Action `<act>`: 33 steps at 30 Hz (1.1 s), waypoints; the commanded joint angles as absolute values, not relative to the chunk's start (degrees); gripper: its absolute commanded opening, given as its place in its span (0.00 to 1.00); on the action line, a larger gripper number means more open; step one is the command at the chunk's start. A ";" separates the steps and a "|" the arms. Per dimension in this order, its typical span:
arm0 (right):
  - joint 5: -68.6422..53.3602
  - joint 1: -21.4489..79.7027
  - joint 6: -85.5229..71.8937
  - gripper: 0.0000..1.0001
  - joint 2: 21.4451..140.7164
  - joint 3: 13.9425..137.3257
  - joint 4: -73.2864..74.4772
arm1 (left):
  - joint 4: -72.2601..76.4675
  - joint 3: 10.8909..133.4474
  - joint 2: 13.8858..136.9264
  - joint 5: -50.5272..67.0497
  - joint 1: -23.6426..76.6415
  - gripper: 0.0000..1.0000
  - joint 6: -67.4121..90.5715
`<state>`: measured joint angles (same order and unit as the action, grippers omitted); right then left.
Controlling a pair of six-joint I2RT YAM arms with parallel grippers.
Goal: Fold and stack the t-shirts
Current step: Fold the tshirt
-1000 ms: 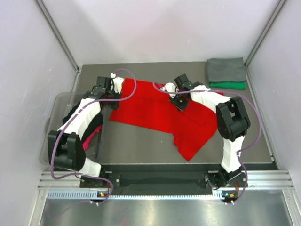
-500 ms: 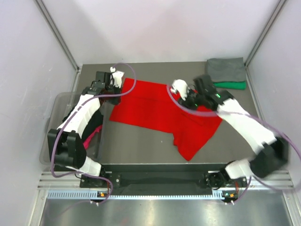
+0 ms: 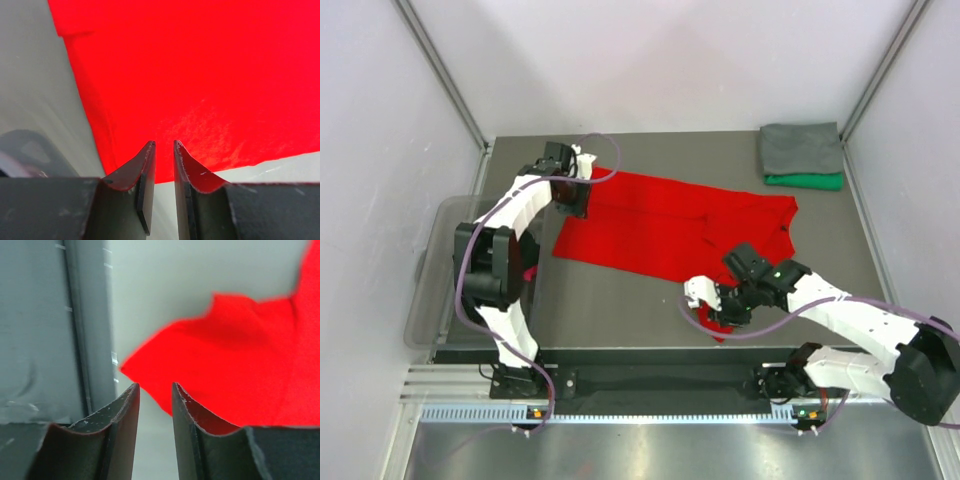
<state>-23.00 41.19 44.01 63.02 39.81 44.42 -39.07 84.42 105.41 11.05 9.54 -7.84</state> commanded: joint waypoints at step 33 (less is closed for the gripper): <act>-16.87 55.46 45.97 0.41 74.70 37.35 40.25 | -42.45 91.93 108.90 11.52 9.05 0.27 -7.38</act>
